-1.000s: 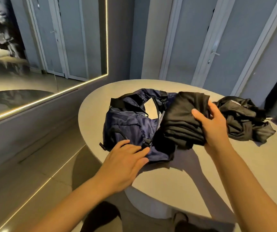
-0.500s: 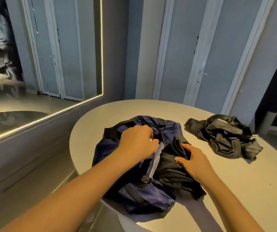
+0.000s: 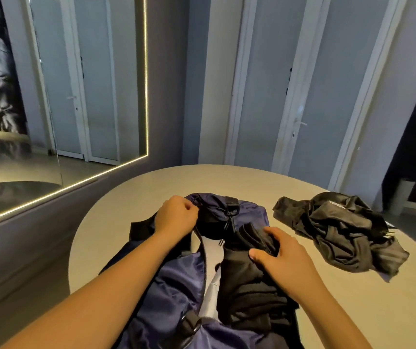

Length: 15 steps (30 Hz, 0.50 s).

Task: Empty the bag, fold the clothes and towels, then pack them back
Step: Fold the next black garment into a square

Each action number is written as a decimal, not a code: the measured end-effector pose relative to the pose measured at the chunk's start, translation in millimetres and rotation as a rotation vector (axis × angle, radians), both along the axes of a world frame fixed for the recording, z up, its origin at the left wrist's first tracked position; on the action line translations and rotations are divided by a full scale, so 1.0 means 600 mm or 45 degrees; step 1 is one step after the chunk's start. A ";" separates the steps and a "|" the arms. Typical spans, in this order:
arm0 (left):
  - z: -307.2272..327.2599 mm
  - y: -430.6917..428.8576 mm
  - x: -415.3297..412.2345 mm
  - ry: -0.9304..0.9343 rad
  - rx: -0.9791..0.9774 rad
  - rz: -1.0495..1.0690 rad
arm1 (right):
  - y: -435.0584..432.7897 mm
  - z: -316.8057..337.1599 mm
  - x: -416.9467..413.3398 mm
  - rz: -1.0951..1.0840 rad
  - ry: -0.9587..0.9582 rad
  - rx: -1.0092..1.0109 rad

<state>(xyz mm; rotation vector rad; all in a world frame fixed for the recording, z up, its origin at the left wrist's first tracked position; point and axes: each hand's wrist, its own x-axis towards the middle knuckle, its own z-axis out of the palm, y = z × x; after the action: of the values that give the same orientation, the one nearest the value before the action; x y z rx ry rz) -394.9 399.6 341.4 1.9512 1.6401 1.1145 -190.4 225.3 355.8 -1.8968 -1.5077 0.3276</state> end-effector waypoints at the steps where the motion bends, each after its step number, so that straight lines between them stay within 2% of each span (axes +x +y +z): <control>1: -0.007 0.000 -0.009 -0.082 0.011 -0.014 | 0.017 0.008 -0.005 -0.010 0.009 0.048; 4: -0.030 -0.011 -0.023 -0.352 0.028 -0.046 | 0.078 0.023 -0.035 -0.060 0.004 0.275; 7: -0.042 -0.018 -0.028 -0.548 0.037 -0.034 | 0.131 0.016 -0.075 -0.096 0.107 0.461; 15: -0.035 -0.017 -0.027 -0.518 0.147 0.029 | 0.188 -0.059 -0.092 -0.065 0.283 0.528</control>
<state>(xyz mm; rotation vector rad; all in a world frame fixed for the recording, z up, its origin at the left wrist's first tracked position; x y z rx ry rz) -411.0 389.6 320.4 1.6314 1.4070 1.5264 -245.4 338.1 320.4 -1.5151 -1.2630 0.1779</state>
